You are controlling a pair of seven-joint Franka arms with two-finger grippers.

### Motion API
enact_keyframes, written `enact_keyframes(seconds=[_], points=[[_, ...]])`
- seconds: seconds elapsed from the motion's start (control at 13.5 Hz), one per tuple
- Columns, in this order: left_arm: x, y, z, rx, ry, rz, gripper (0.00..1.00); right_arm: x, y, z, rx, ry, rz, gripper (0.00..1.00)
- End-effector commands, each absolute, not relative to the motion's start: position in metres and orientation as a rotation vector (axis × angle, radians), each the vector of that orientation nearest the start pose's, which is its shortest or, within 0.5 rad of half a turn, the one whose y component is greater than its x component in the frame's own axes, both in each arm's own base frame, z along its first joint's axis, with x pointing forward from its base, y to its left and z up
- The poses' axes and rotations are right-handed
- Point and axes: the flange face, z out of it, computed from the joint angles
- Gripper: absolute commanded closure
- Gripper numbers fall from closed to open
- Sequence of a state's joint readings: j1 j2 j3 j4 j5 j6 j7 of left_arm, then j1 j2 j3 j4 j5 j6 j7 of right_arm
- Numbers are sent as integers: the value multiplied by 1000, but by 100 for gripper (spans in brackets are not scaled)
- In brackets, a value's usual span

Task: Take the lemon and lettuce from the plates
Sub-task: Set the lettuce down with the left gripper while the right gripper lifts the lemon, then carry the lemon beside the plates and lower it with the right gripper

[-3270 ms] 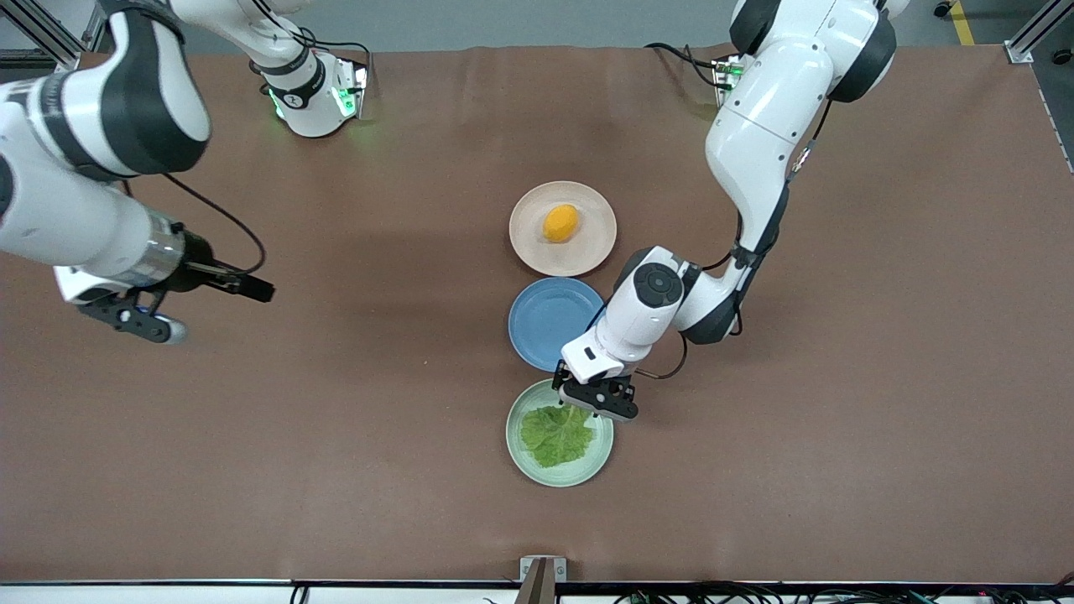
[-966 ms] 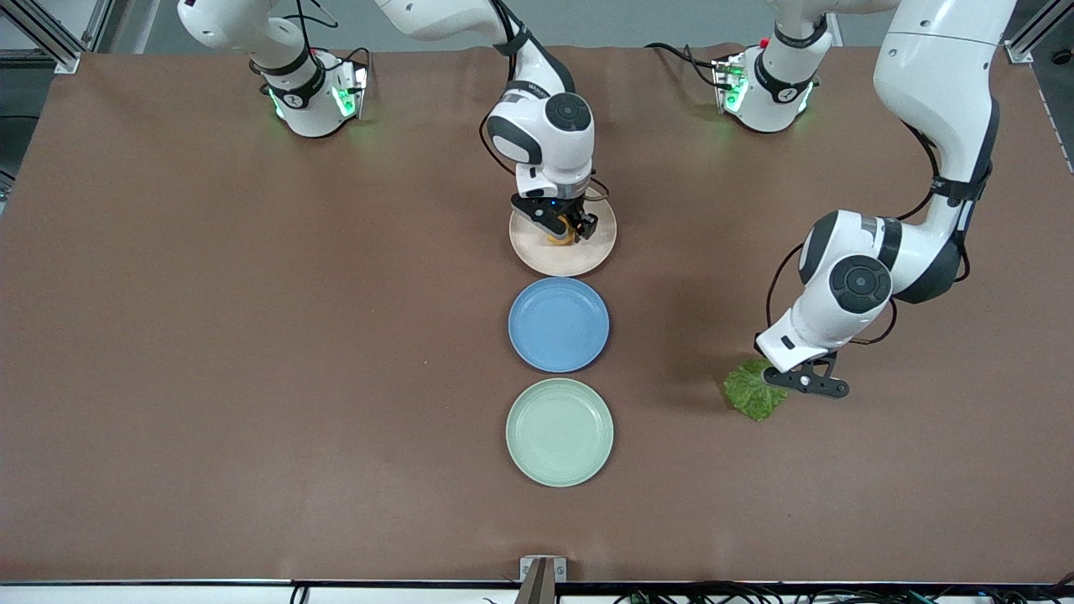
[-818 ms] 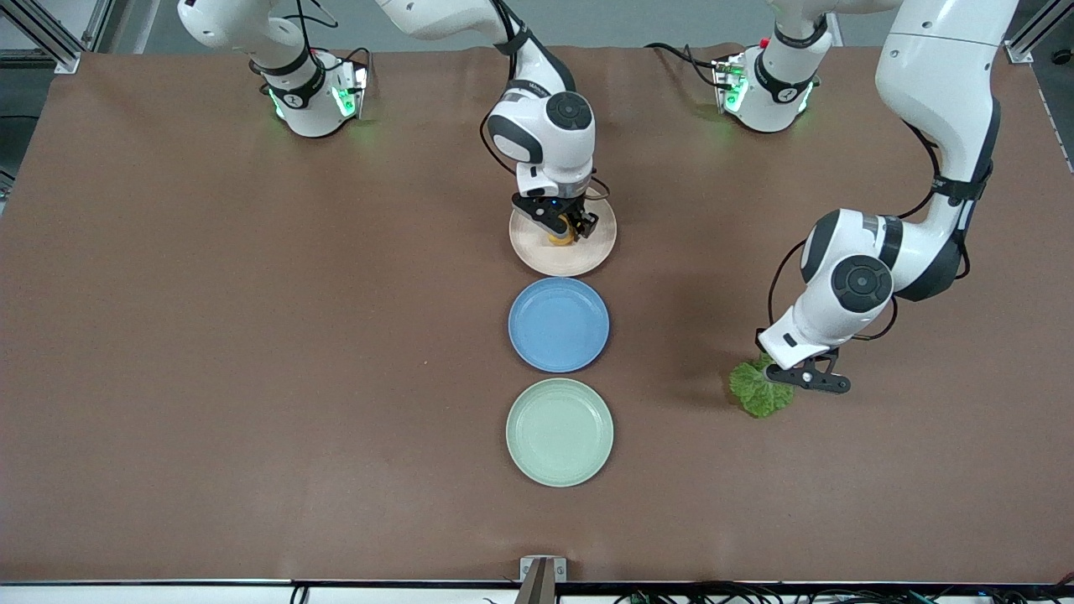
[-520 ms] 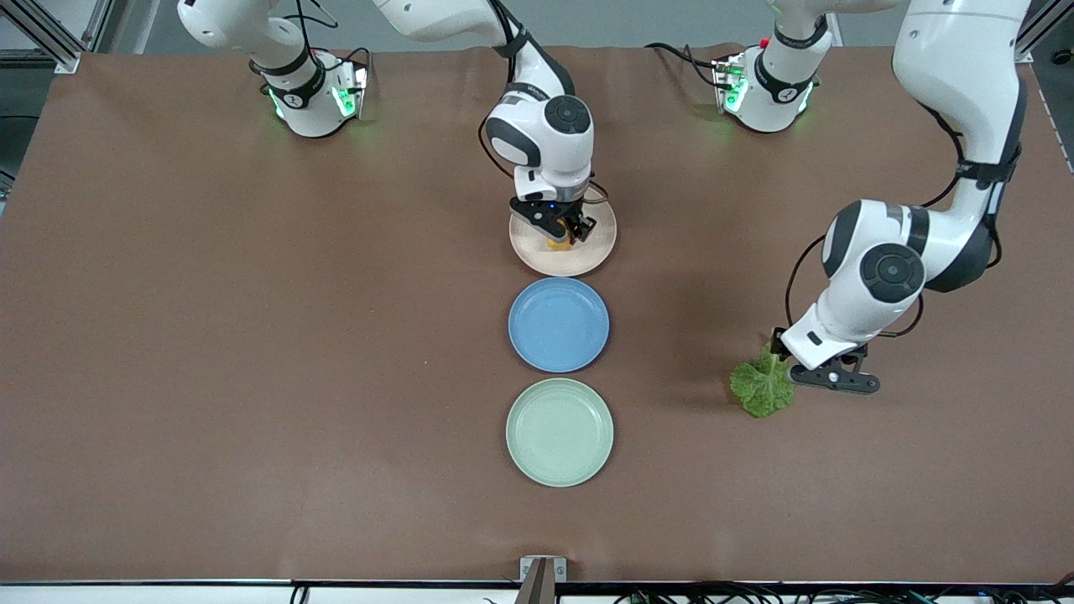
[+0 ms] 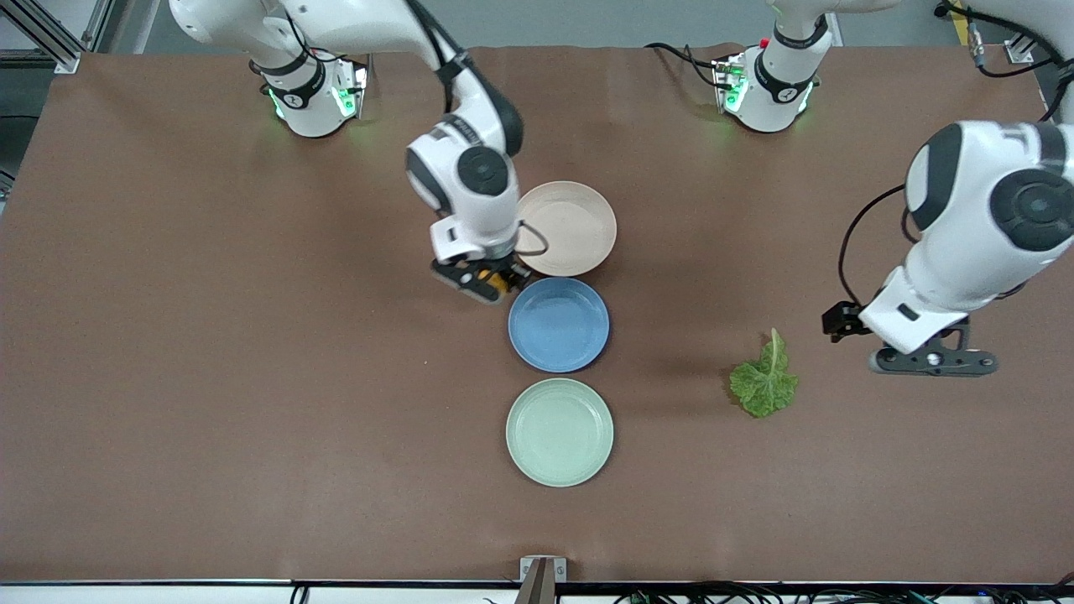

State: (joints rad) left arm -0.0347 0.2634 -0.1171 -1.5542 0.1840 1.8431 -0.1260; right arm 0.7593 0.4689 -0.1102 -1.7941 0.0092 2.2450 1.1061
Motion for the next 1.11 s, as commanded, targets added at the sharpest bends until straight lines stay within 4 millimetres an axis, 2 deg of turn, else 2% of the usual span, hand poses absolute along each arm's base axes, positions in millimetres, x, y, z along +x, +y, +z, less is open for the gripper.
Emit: enact_keyframes(seconds=[0.0,0.15,0.22,0.37,0.52,0.67,0.89,0.97,1.04], points=[[643,-40,548,-3013,10,-26,0,541,308,293,-3136,548,15,99],[624,-34,585,-3029,-24,-45,0,567,246,291,-3153,472,40,99],[610,-32,605,-3046,-38,-44,0,578,207,285,-3163,404,63,99],[588,-29,627,-3050,-54,7,0,593,141,277,-3171,266,97,99],[570,-23,644,-3114,-91,27,0,596,92,267,-3172,154,115,99],[549,-24,648,-3132,-97,47,0,591,66,249,-3163,88,64,99],[516,-29,645,-3119,-93,18,0,587,59,234,-3093,28,67,98],[515,-29,645,-3119,-90,25,0,587,55,233,-3084,-21,69,98],[515,-26,645,-3119,-95,27,0,587,40,225,-3079,-48,84,98]])
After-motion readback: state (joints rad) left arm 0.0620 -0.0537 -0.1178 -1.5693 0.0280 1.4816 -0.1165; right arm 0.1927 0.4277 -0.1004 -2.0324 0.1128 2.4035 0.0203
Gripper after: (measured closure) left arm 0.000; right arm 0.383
